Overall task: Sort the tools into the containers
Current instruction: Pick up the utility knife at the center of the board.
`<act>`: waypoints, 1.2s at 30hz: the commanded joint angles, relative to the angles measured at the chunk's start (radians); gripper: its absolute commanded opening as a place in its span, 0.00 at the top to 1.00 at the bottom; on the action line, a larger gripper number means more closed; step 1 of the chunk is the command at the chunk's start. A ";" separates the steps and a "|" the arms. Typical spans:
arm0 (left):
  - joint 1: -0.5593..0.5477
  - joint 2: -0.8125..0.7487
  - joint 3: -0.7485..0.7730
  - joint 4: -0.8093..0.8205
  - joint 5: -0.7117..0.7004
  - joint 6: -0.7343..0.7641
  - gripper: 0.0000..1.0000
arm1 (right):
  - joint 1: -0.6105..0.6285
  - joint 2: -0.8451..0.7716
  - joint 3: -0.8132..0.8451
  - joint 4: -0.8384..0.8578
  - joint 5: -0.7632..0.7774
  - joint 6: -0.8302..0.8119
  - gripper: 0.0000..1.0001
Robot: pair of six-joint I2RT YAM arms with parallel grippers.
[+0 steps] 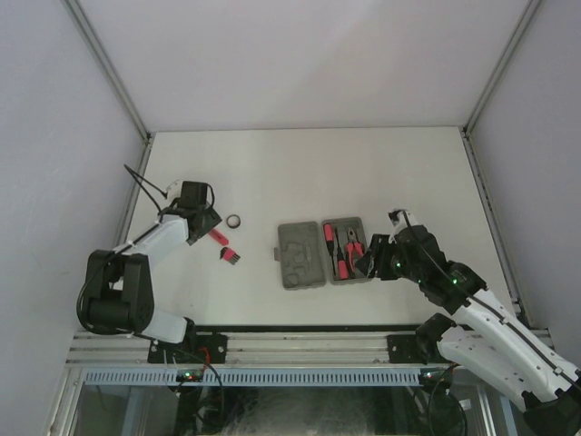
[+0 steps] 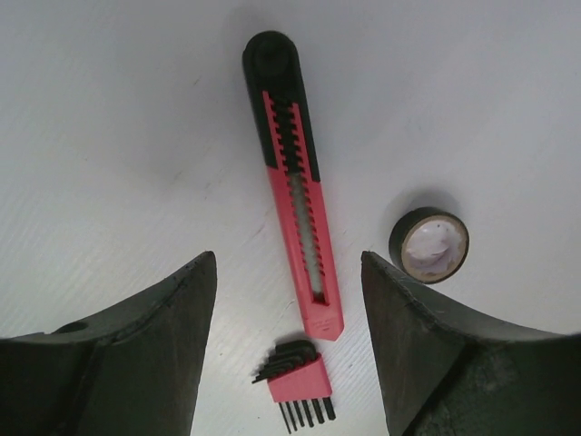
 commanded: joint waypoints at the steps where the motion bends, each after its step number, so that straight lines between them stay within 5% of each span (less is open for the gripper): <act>1: 0.015 0.038 0.078 0.040 -0.029 -0.019 0.31 | 0.003 -0.021 -0.002 0.000 0.019 0.018 0.51; 11: 0.032 0.153 0.173 -0.027 -0.053 -0.001 0.33 | 0.006 -0.031 -0.014 0.001 0.023 0.031 0.51; 29: 0.034 0.274 0.244 -0.072 -0.020 0.034 0.56 | 0.018 -0.047 -0.027 -0.007 0.045 0.024 0.51; 36: 0.034 0.285 0.264 -0.110 -0.012 0.045 0.57 | 0.018 -0.044 -0.026 0.009 0.032 0.021 0.51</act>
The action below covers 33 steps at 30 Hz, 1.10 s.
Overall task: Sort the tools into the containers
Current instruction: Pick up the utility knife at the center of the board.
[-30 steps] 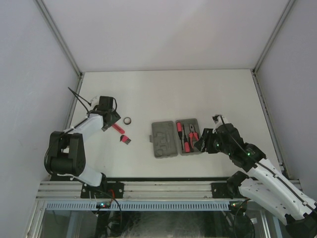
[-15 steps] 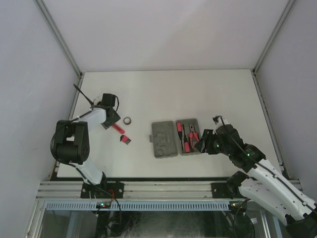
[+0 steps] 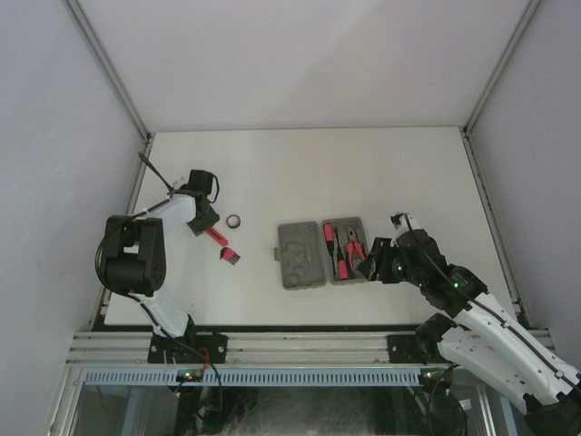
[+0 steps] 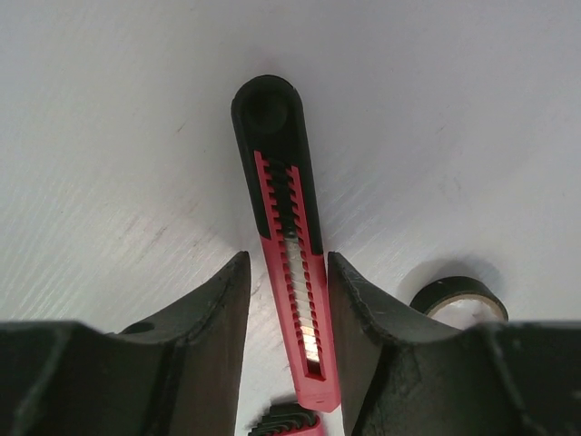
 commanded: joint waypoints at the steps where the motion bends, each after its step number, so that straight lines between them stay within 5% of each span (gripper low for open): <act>1: 0.007 0.008 0.062 -0.025 0.001 0.027 0.57 | 0.005 -0.008 0.001 0.031 0.004 0.002 0.51; 10: 0.007 -0.017 0.044 -0.001 0.013 0.039 0.78 | 0.007 -0.020 0.002 0.016 0.016 0.012 0.51; 23: -0.020 -0.194 -0.047 0.028 0.036 0.057 0.78 | 0.007 -0.025 0.001 0.012 0.024 0.018 0.51; 33: -0.252 -0.258 -0.126 0.083 0.126 0.175 0.76 | 0.009 -0.023 0.002 0.009 0.030 0.022 0.51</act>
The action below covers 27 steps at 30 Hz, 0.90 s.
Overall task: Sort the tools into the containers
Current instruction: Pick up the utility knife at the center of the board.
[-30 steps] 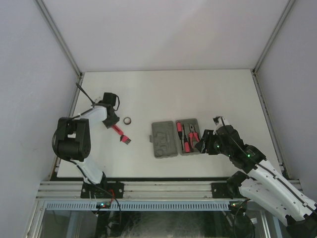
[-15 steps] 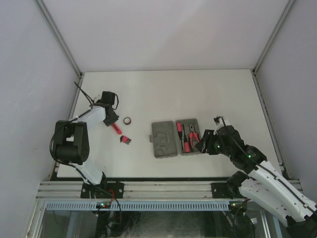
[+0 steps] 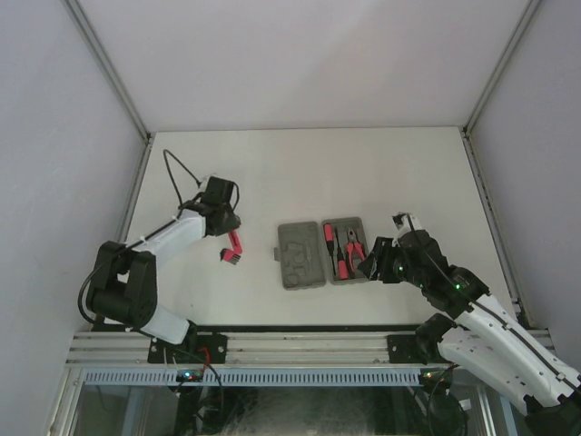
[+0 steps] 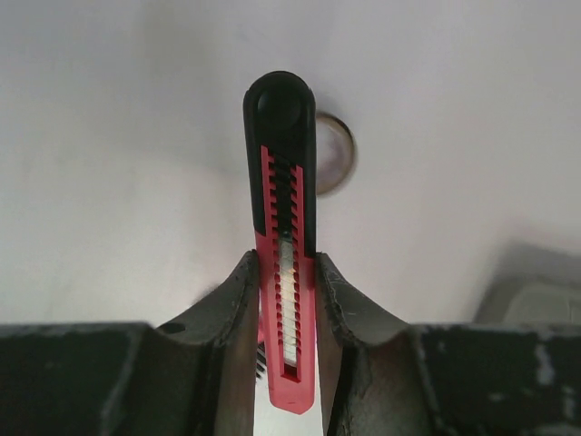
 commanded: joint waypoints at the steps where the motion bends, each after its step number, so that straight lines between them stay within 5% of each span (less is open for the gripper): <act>1: -0.112 -0.038 -0.038 0.048 0.060 0.087 0.76 | 0.008 -0.008 0.003 0.009 0.017 0.013 0.51; 12: -0.287 -0.027 -0.116 0.091 0.124 0.139 0.73 | 0.014 0.010 -0.005 0.028 0.017 0.016 0.51; 27: -0.318 0.080 -0.093 0.034 0.077 0.133 0.57 | 0.028 0.022 -0.004 0.043 0.014 0.026 0.51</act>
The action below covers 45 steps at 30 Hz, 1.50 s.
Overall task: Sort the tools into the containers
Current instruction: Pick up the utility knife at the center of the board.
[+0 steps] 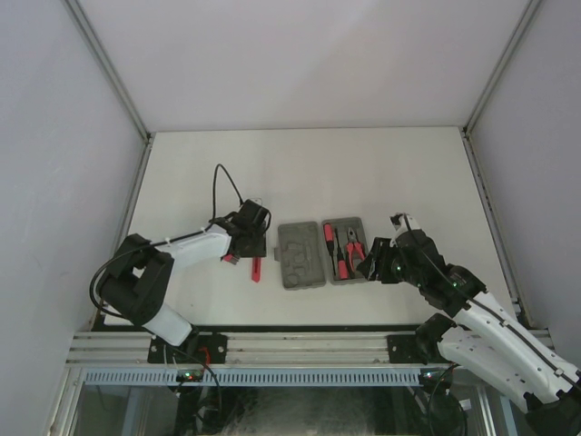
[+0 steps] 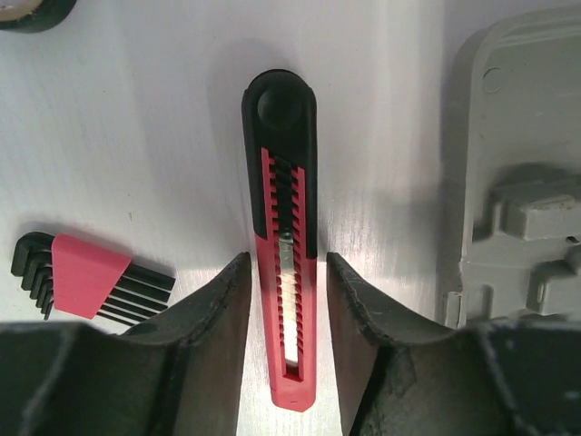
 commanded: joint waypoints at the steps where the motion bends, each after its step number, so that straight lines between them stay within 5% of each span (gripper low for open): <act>1: -0.009 0.027 0.014 -0.022 -0.027 0.017 0.56 | 0.009 -0.001 -0.002 0.042 0.006 0.016 0.51; 6: -0.010 0.039 0.010 -0.030 -0.027 0.013 0.55 | 0.014 0.003 -0.002 0.050 0.002 0.021 0.51; 11: -0.009 0.033 0.001 -0.024 -0.028 0.007 0.70 | 0.017 0.001 -0.001 0.053 0.004 0.026 0.52; 15: -0.015 -0.007 0.005 -0.029 -0.024 0.023 0.71 | 0.019 -0.013 0.000 0.052 0.011 0.026 0.52; 29: -0.031 -0.392 -0.004 -0.082 -0.085 0.067 0.79 | 0.001 -0.051 0.112 0.044 0.081 -0.031 0.52; 34: -0.068 -0.498 0.014 -0.095 -0.088 0.073 0.99 | -0.003 -0.014 0.153 0.080 0.042 -0.034 0.51; 38: -0.097 -0.541 0.040 -0.155 -0.111 0.058 1.00 | 0.000 0.003 0.154 0.115 -0.008 0.014 0.51; 45: -0.164 -0.653 0.009 -0.160 -0.074 0.063 1.00 | 0.184 0.026 0.109 0.153 0.122 0.173 0.52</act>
